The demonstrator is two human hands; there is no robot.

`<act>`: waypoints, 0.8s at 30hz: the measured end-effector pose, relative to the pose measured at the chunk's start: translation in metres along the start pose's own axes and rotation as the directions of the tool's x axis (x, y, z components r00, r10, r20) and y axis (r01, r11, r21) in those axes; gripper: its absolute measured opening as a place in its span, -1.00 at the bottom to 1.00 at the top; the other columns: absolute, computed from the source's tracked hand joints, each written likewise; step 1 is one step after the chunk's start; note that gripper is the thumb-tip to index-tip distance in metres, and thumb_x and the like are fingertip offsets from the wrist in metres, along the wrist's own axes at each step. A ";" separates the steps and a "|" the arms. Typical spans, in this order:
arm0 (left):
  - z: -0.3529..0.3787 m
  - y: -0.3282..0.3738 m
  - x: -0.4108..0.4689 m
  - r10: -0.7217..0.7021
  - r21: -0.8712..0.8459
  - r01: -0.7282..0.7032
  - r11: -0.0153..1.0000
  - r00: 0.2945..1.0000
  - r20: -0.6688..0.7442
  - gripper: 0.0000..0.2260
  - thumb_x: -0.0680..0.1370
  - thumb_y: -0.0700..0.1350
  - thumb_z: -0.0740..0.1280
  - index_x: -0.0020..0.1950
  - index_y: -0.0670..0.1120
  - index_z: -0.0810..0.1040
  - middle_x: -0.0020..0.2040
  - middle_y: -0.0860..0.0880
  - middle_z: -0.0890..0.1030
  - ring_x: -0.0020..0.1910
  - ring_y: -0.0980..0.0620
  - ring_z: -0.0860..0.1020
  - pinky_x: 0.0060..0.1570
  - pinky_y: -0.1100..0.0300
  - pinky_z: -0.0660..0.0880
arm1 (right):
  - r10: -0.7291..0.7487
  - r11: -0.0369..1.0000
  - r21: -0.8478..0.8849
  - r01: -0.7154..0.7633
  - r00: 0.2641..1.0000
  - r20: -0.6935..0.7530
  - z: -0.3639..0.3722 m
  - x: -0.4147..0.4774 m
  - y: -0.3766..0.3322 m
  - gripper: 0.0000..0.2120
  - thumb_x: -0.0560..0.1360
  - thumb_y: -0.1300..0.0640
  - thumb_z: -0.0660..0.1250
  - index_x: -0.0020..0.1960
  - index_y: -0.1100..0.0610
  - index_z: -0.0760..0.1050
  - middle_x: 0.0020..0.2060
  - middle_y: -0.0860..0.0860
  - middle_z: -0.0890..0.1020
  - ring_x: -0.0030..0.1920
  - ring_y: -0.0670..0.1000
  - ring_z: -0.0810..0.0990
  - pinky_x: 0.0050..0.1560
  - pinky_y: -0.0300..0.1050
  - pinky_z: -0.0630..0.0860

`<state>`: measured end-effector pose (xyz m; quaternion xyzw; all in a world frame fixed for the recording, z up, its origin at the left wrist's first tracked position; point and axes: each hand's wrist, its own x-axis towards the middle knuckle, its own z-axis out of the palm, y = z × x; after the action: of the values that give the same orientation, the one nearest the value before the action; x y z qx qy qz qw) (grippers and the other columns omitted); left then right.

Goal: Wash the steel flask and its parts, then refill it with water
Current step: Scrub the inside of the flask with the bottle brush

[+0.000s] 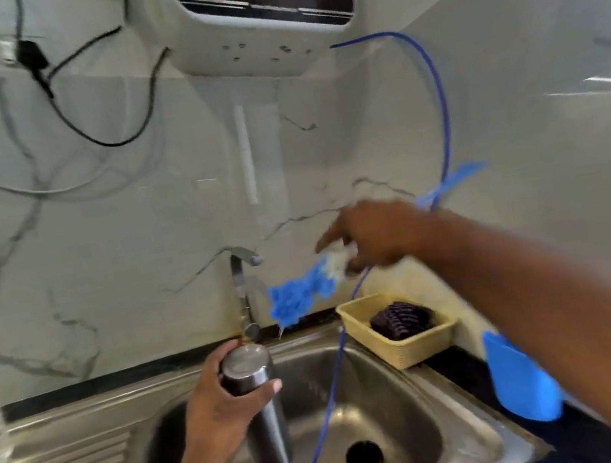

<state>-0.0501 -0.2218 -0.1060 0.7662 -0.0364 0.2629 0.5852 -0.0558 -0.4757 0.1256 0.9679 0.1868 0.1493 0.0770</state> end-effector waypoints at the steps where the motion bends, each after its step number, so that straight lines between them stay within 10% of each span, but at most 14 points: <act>1: -0.001 -0.005 0.002 0.002 -0.018 -0.003 1.000 1.000 -0.010 -0.23 -0.01 0.20 0.64 0.18 0.24 0.53 0.02 0.17 0.71 0.02 0.14 0.67 0.14 0.08 0.60 | 0.003 0.996 0.086 -0.001 1.000 -0.024 0.025 0.002 -0.014 -0.39 0.43 -0.09 0.51 0.42 -0.37 0.42 0.31 -0.11 0.59 0.30 0.02 0.56 0.15 -0.05 0.48; 15: -0.012 -0.041 0.021 -0.075 0.011 0.075 0.997 0.997 -0.001 -0.09 0.09 -0.07 0.74 0.40 0.01 0.47 0.14 0.09 0.70 0.12 0.14 0.66 0.26 0.05 0.57 | -0.141 0.748 0.622 0.231 0.971 -0.192 0.207 0.029 -0.070 -0.41 0.51 0.02 0.37 0.43 -0.46 0.36 0.19 -0.15 0.66 0.20 -0.10 0.60 0.25 -0.05 0.52; 24: -0.015 -0.028 0.013 -0.096 0.115 0.090 0.989 0.994 0.049 0.01 0.18 0.00 0.73 0.53 0.22 0.29 0.24 0.23 0.60 0.23 0.24 0.56 0.35 0.10 0.50 | -0.115 0.789 0.573 0.221 0.969 -0.217 0.205 0.024 -0.061 -0.40 0.56 -0.09 0.35 0.42 -0.57 0.20 0.27 -0.24 0.62 0.23 -0.14 0.57 0.18 0.00 0.58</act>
<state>-0.0342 -0.1959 -0.1220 0.8056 -0.0015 0.2161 0.5517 0.0095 -0.4292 -0.0738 0.9063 0.3155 0.1582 -0.2323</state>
